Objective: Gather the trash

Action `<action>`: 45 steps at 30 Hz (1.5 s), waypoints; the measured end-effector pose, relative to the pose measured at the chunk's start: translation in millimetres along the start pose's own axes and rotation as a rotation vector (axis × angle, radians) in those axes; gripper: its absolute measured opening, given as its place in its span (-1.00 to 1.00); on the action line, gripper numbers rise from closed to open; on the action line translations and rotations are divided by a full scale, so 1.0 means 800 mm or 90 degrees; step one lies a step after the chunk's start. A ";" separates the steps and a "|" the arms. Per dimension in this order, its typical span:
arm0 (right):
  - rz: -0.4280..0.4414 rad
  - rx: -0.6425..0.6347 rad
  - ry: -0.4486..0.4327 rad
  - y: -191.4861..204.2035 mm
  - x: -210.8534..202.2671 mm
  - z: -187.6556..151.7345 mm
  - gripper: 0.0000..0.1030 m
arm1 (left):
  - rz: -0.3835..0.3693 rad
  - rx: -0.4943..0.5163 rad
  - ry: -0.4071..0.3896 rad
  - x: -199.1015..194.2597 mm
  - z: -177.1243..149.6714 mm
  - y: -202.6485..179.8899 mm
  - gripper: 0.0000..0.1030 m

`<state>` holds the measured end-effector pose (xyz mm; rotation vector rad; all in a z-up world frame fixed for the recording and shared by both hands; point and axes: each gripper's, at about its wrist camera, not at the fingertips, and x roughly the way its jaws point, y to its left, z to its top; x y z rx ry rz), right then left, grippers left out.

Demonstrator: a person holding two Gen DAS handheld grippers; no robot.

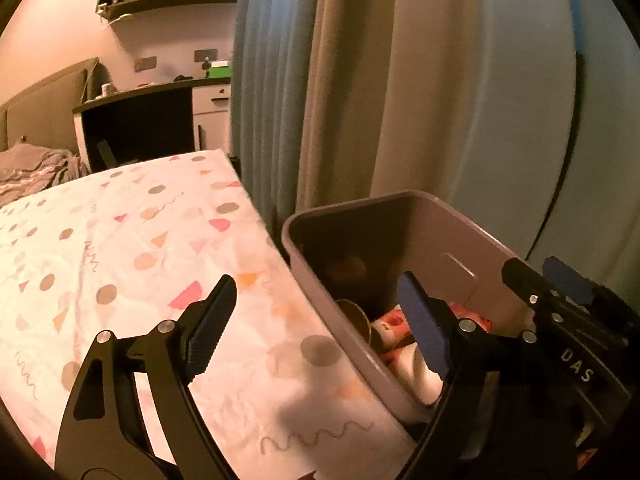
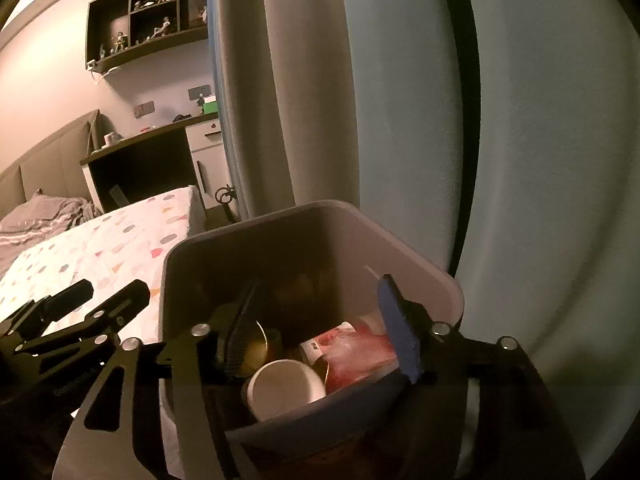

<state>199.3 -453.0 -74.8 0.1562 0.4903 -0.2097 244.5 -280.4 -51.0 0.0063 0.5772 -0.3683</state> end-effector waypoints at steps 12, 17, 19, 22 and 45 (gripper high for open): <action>-0.016 0.004 -0.013 0.011 -0.038 -0.010 0.68 | 0.015 0.029 -0.026 -0.049 -0.014 0.006 0.69; -0.017 -0.005 -0.017 0.024 -0.067 -0.020 0.75 | 0.038 0.039 -0.041 -0.092 -0.027 0.017 0.80; -0.016 -0.007 -0.025 0.031 -0.081 -0.025 0.84 | 0.047 0.039 -0.043 -0.109 -0.032 0.024 0.85; -0.019 -0.010 -0.051 0.043 -0.106 -0.031 0.87 | 0.055 0.036 -0.048 -0.137 -0.040 0.034 0.88; -0.003 -0.060 -0.069 0.139 -0.238 -0.098 0.87 | 0.123 -0.030 -0.055 -0.291 -0.104 0.112 0.89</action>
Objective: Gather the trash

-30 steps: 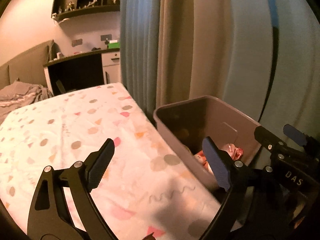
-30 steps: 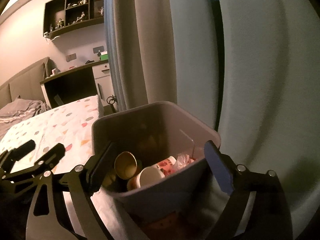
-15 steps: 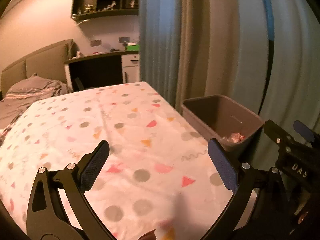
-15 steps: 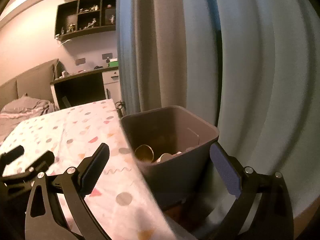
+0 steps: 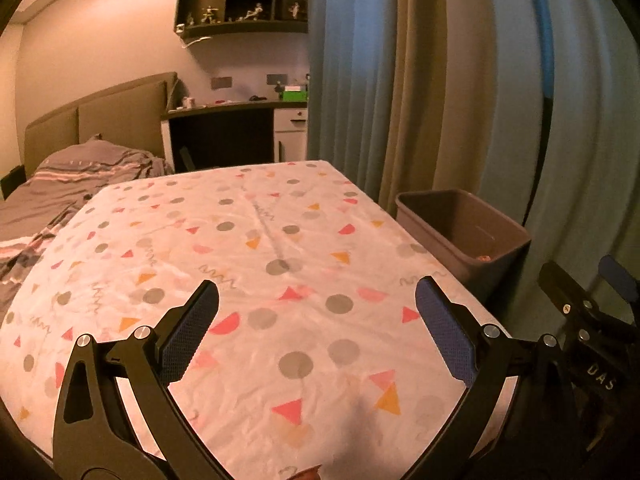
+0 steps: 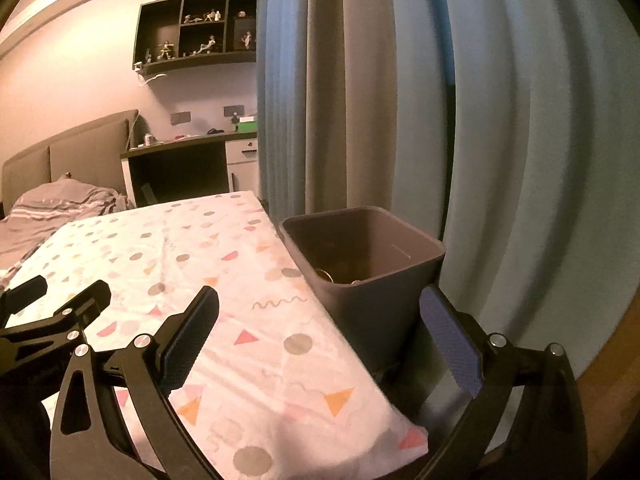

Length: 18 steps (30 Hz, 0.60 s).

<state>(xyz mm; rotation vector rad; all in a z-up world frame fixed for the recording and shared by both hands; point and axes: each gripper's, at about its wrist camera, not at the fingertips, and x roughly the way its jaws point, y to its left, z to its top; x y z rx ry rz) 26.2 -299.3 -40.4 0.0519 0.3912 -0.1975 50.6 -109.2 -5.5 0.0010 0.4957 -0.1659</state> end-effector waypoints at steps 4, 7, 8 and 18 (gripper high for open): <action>0.004 -0.006 -0.002 0.008 -0.011 -0.005 0.87 | 0.009 -0.006 -0.008 -0.015 -0.004 0.007 0.89; 0.008 -0.008 -0.001 0.011 -0.017 -0.008 0.87 | 0.019 -0.007 -0.014 -0.023 -0.006 0.009 0.89; 0.011 -0.009 0.000 0.012 -0.017 -0.009 0.87 | 0.020 -0.006 -0.014 -0.025 -0.008 0.009 0.89; 0.015 -0.004 -0.009 0.013 -0.023 -0.008 0.87 | 0.018 0.000 -0.023 -0.035 -0.011 0.007 0.89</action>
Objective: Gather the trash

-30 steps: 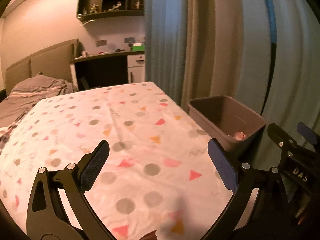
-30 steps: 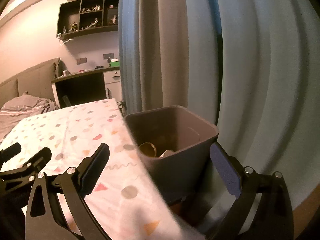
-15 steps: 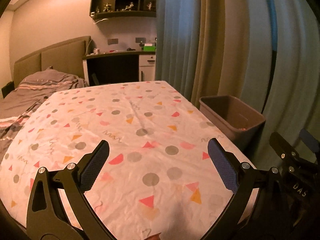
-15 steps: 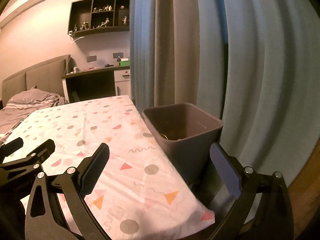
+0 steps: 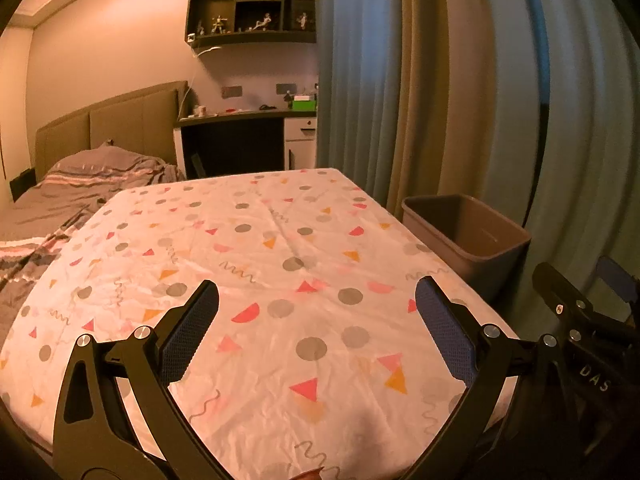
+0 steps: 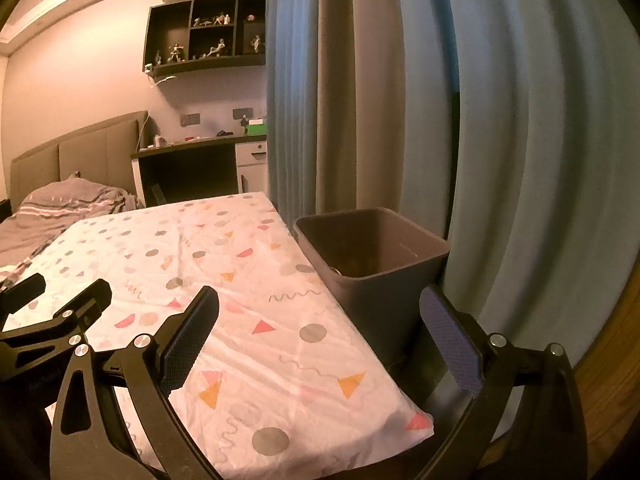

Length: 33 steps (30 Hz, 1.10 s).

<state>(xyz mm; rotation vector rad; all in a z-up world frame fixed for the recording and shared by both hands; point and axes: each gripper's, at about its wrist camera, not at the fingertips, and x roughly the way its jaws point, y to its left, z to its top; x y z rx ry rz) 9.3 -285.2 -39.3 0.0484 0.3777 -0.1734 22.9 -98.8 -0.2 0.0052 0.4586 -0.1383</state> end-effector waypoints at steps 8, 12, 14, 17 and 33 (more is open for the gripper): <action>0.000 0.006 -0.002 -0.002 0.000 0.000 0.87 | 0.000 0.000 -0.002 -0.001 0.001 -0.001 0.89; 0.000 0.005 -0.001 -0.002 0.000 0.001 0.87 | 0.000 0.000 -0.002 -0.001 0.001 -0.001 0.89; 0.000 0.006 0.000 -0.004 0.000 0.001 0.87 | 0.000 0.001 -0.001 -0.001 0.001 -0.001 0.89; -0.001 0.007 0.002 -0.004 -0.001 0.001 0.87 | 0.001 0.000 -0.001 -0.001 0.001 -0.001 0.89; -0.003 0.009 -0.001 -0.006 -0.002 0.001 0.87 | 0.000 0.000 -0.002 -0.001 0.001 -0.002 0.89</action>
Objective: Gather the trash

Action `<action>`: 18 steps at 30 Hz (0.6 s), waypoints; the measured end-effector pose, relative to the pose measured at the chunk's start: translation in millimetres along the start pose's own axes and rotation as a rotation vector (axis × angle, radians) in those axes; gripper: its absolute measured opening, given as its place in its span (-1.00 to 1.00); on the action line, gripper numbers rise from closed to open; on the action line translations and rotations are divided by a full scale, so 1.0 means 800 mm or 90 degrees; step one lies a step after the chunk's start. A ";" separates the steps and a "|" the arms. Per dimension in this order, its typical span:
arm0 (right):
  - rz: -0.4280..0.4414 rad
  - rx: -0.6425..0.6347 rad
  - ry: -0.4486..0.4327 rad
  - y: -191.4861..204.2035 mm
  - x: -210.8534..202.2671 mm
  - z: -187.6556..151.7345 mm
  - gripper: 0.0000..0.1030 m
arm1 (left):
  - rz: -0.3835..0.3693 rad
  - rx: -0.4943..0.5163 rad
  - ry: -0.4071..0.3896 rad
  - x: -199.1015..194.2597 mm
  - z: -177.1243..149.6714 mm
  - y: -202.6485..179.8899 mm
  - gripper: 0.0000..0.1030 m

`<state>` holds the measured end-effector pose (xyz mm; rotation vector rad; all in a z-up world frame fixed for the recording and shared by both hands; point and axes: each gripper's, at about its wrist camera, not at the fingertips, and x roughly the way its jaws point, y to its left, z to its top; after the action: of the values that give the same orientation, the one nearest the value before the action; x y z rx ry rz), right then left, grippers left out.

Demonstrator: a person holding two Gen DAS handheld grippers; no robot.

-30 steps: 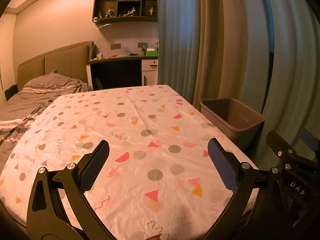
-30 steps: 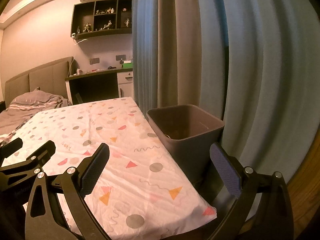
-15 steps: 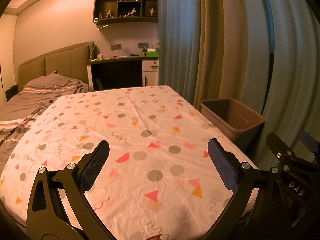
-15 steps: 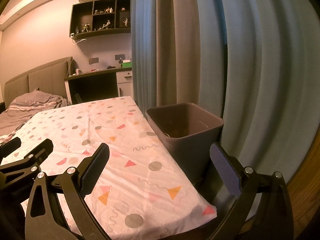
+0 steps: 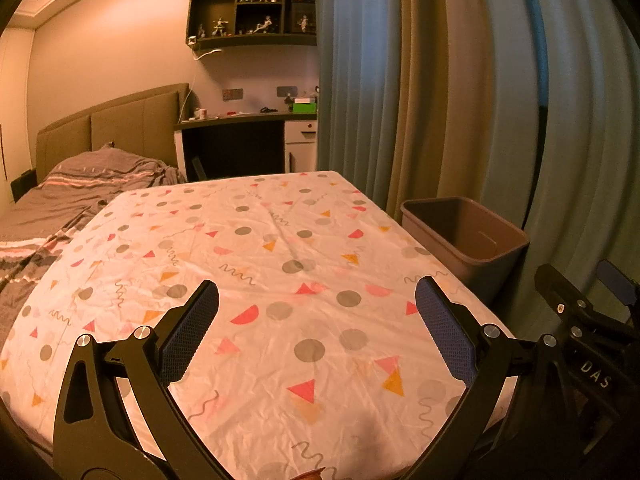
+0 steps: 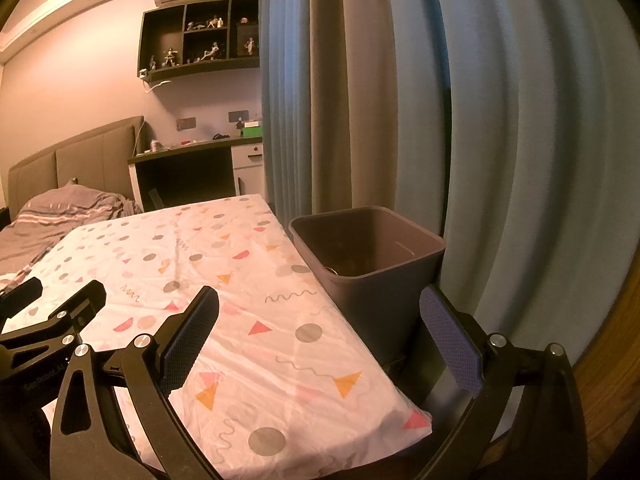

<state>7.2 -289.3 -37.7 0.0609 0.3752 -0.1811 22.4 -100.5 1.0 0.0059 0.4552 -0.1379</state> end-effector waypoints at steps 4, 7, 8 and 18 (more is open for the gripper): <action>0.001 0.000 -0.001 0.000 0.000 0.000 0.87 | 0.000 -0.001 0.000 0.000 0.000 0.000 0.89; 0.000 0.001 -0.001 0.000 -0.001 0.001 0.87 | 0.001 0.000 0.000 0.000 0.000 -0.001 0.89; 0.000 0.001 -0.001 0.000 -0.001 0.001 0.87 | 0.000 0.000 0.001 0.001 0.000 -0.001 0.89; 0.000 0.002 -0.001 -0.001 0.000 0.000 0.87 | 0.001 0.000 0.000 0.001 -0.001 -0.002 0.89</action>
<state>7.1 -290.5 -37.8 0.0632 0.3739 -0.1815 22.4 -102.0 0.2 0.0058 0.4558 -0.1369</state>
